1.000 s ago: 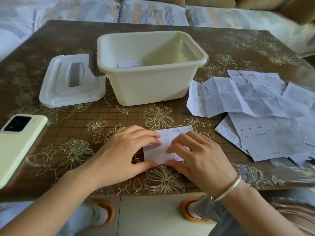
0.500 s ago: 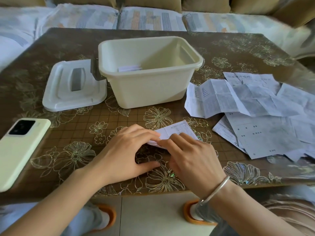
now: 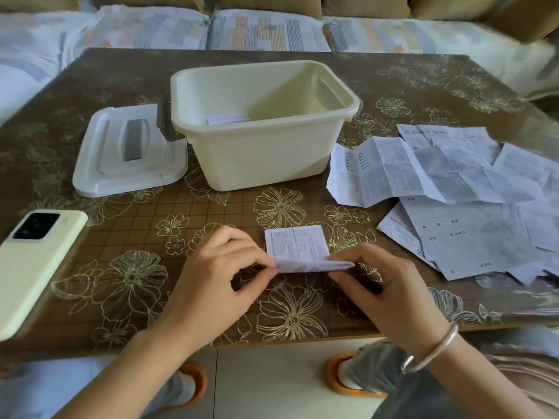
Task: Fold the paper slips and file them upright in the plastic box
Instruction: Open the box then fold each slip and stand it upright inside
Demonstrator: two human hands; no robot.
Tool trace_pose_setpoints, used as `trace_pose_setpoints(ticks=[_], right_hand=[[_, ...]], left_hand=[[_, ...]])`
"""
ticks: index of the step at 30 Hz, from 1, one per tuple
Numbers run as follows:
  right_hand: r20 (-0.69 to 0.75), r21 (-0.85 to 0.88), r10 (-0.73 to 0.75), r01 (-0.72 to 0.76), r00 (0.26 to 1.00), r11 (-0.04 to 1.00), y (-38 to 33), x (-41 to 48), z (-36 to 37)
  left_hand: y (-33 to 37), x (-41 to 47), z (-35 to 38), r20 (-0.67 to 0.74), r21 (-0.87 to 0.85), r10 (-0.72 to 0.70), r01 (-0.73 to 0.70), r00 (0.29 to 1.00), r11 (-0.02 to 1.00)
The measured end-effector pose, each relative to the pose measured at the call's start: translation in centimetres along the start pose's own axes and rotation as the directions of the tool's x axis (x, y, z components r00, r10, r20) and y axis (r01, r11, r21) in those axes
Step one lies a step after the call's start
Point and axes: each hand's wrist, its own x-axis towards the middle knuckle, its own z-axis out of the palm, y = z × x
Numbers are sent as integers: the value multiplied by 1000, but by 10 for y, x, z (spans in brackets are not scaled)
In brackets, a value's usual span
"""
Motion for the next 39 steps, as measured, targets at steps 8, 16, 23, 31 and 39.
trace_pose_setpoints(ticks=[8,16,23,31,39], right_hand=[[-227,-180,132,-175,965,968,-6,18,23],[-261,-373,70,-168,963,912,-9,18,36],[-145,-471,24,-90,989,878,-3,23,34],[172,-527,-178,243,969,814,2,35,25],[344,-435,-198,342,918,833,7,43,20]], left_hand=[[12,2,17,-121,141,-229,245,966,959],[16,5,19,-116,230,-229,250,967,940],[18,5,18,-77,221,-273,283,959,933],[21,7,18,-16,265,-155,153,988,952],[14,17,12,92,258,15,-38,996,965]])
